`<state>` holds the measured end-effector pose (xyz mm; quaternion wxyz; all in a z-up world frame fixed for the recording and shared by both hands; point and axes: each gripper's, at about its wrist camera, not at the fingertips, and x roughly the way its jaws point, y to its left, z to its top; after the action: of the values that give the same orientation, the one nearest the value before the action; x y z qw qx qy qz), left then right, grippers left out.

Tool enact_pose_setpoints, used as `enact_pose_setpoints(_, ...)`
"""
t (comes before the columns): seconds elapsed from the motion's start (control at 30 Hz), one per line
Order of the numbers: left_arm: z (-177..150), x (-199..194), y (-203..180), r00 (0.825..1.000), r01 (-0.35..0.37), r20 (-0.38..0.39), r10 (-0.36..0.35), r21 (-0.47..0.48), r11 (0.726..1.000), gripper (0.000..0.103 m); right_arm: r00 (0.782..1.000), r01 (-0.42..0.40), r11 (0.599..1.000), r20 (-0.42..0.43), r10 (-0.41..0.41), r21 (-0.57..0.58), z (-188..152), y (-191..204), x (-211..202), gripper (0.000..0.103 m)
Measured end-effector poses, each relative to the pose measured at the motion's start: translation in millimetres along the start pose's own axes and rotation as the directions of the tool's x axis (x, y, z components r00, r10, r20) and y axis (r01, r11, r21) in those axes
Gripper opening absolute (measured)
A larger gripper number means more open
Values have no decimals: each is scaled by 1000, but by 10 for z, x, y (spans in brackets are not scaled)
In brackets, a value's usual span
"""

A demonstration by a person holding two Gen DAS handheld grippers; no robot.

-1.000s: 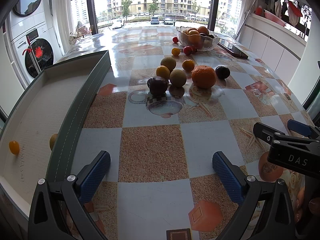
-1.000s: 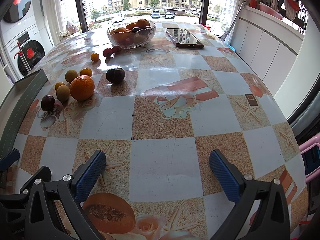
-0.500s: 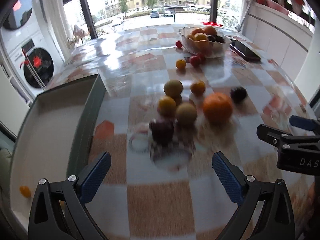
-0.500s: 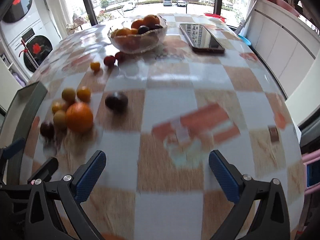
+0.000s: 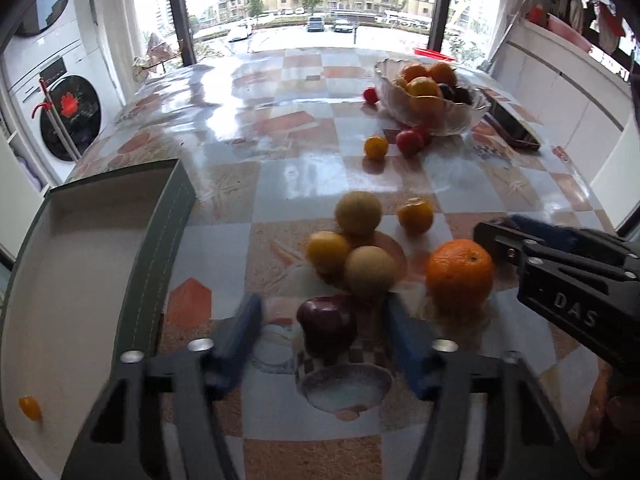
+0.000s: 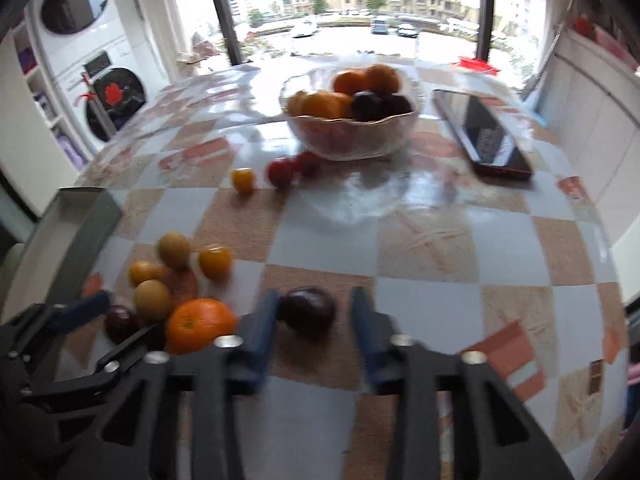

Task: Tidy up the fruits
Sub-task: 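Grasp a dark red plum with the left tool while the right tool grasps another dark plum, then release the dark plum into the white tray while the right tool releases its plum there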

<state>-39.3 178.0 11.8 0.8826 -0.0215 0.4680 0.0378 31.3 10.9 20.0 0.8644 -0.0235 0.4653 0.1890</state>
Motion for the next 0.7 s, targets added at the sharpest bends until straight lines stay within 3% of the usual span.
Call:
enact_pose_setpoints(0.07,-16,-32,-17,1000,3,7,-4,15,1000,29,1000,9,1000,6,-9,4,-35,9,-28,31)
enact_pose_setpoints(0.37,-341,-378,88,998,65,13,-65,-11,998,29,998,-58,992,-1,59,111,-480,-200,-425,31)
enact_pose_setpoints(0.7,-782,-884,47,996,67,57,-71,63,996,29,998,-65,989,-19,68,133,-912,-100,-697,31)
